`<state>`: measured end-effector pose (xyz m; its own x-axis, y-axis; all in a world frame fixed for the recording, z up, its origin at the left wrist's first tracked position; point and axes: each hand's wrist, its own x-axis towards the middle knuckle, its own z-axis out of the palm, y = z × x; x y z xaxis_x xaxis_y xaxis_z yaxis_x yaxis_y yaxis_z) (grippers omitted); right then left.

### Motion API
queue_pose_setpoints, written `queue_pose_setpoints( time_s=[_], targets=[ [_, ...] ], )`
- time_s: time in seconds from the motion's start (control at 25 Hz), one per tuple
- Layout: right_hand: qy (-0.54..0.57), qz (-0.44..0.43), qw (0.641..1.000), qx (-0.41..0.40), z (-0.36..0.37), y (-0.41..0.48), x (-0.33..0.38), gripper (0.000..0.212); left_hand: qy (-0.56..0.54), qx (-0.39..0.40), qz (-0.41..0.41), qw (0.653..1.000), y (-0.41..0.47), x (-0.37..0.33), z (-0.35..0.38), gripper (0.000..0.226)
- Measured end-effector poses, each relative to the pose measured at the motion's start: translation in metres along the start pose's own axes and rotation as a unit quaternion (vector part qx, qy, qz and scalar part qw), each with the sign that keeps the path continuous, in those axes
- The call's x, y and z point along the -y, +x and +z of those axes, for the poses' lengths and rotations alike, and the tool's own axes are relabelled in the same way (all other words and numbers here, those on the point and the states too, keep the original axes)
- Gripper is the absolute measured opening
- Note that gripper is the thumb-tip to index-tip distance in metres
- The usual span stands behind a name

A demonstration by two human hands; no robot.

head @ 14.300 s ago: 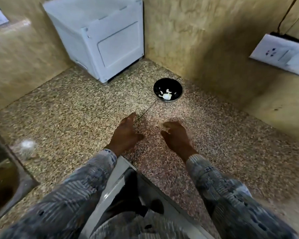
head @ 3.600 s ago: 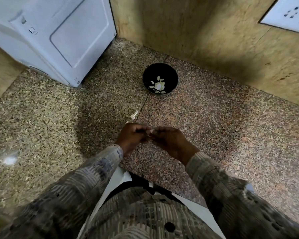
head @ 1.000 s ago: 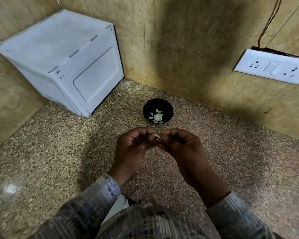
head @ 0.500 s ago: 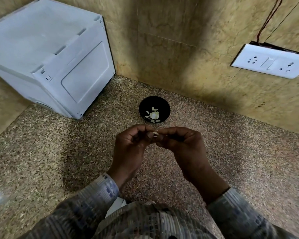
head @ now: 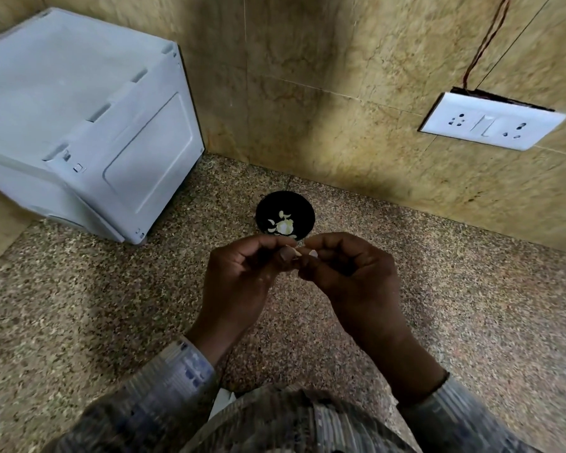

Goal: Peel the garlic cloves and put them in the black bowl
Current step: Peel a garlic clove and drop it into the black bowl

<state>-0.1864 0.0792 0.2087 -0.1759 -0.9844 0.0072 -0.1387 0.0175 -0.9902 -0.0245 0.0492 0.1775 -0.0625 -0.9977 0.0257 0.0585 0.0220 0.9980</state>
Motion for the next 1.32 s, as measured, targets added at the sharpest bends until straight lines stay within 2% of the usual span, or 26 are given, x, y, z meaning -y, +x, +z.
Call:
queue_pose_setpoints(
  time_s=[0.24, 0.44, 0.64, 0.76, 1.0, 1.08, 1.16, 1.32],
  targets=[
    [-0.073, -0.055, 0.996, 0.0, 0.001, 0.003, 0.014, 0.025, -0.059, 0.032, -0.033, 0.997, 0.011, -0.017, -0.006, 0.013],
    [-0.06, -0.035, 0.998, -0.01, 0.004, 0.002, 0.012, 0.025, -0.05, 0.065, -0.062, 0.995, 0.013, -0.021, -0.009, 0.014],
    [-0.025, 0.005, 1.0, -0.01, 0.003, 0.001, 0.007, 0.023, -0.109, 0.059, -0.109, 0.986, 0.009, -0.014, -0.011, 0.023],
    [-0.062, 0.01, 0.998, -0.004, 0.003, 0.003, 0.006, 0.022, -0.081, 0.049, -0.1, 0.991, 0.005, -0.011, -0.01, 0.021],
    [-0.108, 0.028, 0.994, 0.008, 0.004, 0.005, 0.003, 0.025, -0.01, 0.091, -0.116, 0.989, 0.004, -0.005, -0.015, 0.031],
    [-0.084, 0.052, 0.995, 0.011, 0.002, 0.006, 0.0, 0.024, -0.04, 0.084, -0.133, 0.987, 0.003, -0.004, -0.011, 0.025],
    [-0.005, 0.102, 0.995, 0.007, 0.0, 0.007, -0.007, 0.021, -0.086, 0.073, -0.16, 0.981, 0.001, -0.001, -0.008, 0.021],
    [0.126, 0.216, 0.968, -0.027, -0.007, 0.007, -0.031, 0.012, -0.141, 0.023, -0.268, 0.953, 0.003, 0.036, -0.009, 0.016]
  ],
)
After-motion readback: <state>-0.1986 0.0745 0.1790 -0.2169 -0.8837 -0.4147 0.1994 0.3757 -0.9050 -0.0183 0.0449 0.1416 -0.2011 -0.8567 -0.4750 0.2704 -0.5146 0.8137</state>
